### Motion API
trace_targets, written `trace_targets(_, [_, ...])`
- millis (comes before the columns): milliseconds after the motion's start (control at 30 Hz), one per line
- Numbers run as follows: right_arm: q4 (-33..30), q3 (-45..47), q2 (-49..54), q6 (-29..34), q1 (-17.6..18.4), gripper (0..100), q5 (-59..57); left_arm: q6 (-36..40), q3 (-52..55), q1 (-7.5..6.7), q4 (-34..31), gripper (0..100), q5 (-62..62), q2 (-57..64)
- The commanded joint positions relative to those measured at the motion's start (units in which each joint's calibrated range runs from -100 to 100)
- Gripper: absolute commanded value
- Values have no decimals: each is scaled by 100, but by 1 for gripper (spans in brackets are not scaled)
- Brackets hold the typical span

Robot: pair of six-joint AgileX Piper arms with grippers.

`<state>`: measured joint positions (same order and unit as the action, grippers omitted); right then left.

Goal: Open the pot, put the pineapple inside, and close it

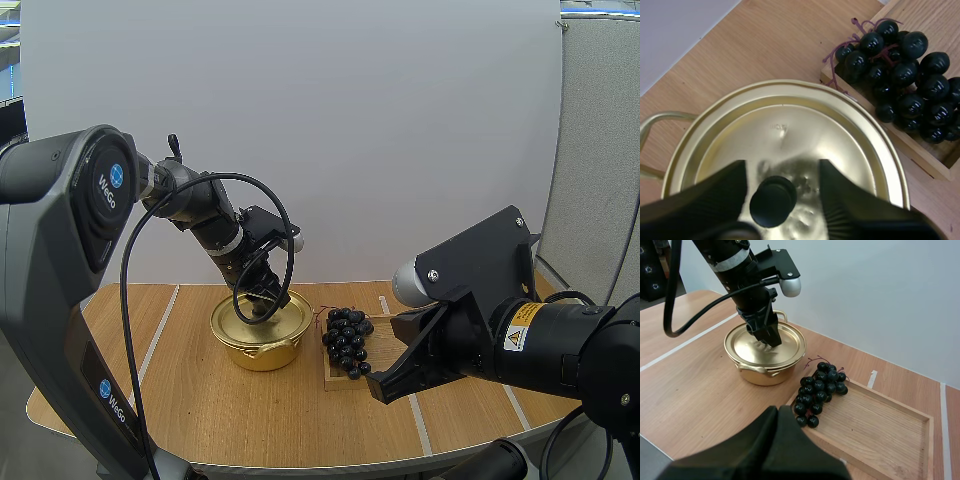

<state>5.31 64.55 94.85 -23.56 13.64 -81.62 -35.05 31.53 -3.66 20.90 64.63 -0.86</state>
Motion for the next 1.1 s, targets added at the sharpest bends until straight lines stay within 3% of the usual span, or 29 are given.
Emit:
trace_targets(0, [-8,11,38,-30,-20,0,128,175,18,-11,94,100,188,12])
trace_targets(367, [-8,11,38,-30,-20,0,186,175,-359,-11,69,100,638,1080])
trace_targets(633, [-8,11,38,-30,-20,0,247,175,-905,-11,69,100,1270,2775])
trace_targets(1067, [-8,11,38,-30,-20,0,247,427,-954,-11,-59,100,2156,5733])
